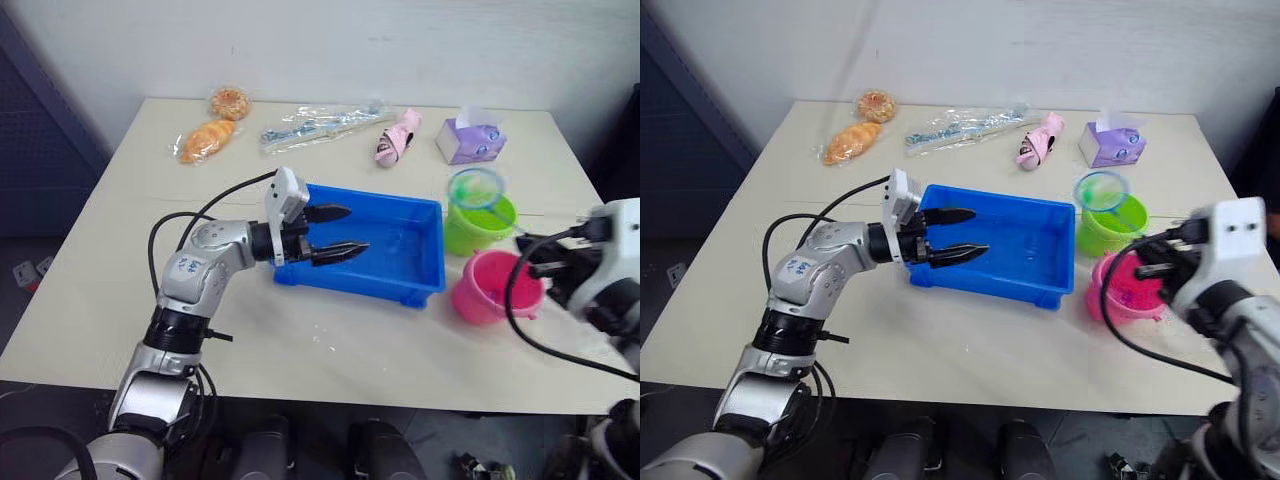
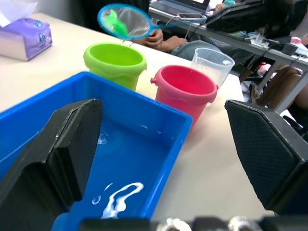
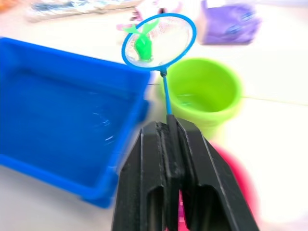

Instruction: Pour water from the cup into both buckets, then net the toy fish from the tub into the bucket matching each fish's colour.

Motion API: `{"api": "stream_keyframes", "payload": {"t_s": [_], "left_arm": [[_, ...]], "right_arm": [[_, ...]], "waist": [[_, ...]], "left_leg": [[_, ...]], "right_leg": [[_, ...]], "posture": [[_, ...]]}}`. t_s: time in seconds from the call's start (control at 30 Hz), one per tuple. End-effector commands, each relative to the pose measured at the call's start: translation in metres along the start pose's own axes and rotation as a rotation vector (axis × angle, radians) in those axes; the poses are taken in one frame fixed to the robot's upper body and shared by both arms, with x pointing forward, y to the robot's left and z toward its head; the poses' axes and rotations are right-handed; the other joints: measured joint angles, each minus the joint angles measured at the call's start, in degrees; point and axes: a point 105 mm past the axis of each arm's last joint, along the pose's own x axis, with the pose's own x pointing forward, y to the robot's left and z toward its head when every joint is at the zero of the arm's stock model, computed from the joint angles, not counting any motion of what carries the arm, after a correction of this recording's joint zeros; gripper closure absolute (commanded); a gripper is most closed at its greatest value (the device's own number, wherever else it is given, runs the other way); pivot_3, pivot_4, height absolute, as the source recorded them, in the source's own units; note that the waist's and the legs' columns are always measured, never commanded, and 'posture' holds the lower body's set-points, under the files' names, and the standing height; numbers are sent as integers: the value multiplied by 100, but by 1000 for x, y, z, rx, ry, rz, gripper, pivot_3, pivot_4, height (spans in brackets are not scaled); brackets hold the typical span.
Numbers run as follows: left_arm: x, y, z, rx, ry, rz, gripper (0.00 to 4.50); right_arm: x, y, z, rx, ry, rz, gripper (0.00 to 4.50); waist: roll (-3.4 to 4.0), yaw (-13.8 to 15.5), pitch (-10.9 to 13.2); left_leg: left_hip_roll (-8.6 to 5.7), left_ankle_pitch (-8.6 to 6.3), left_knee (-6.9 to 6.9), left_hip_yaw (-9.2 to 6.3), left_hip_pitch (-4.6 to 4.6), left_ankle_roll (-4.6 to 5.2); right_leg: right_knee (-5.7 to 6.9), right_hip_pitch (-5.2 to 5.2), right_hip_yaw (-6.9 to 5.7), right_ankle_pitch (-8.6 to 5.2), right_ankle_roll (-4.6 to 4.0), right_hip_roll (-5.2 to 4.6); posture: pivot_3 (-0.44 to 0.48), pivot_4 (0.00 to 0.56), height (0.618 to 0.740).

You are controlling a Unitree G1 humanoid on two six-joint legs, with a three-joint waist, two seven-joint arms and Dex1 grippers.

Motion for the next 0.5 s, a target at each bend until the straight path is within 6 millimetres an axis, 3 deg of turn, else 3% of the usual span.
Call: {"api": "stream_keyframes", "payload": {"t_s": [0.03, 0.17, 0.4, 0.5], "left_arm": [[5, -3, 10, 46, -24, -31, 126], [6, -3, 13, 64, -33, -32, 126], [3, -2, 18, 87, -42, -10, 126], [1, -1, 18, 89, -40, -2, 126]], "right_arm": [[-2, -15, 8, -152, -5, -78, 4500], [8, -30, 12, -471, 39, -129, 4500], [36, -40, 4, -1141, 107, -69, 4500], [42, -47, 2, -1333, 116, -51, 4500]], "waist": [[1, -10, 0], [1, -8, 0], [0, 8, 1], [0, 11, 1]], "left_leg": [[1, 0, -1, 5, 1, -1], [3, 2, 2, 10, 5, -2], [4, 3, 8, 9, 4, -2], [4, 4, 10, 9, 4, -3]], "right_leg": [[0, 0, 3, 0, 0, 2], [2, 0, 7, 0, 1, 4], [-2, 5, 4, -1, 3, 5], [-2, 6, 2, -1, 3, 5]], "posture": [[0, 150, 739], [0, 150, 739], [0, 150, 739], [0, 150, 739]]}}
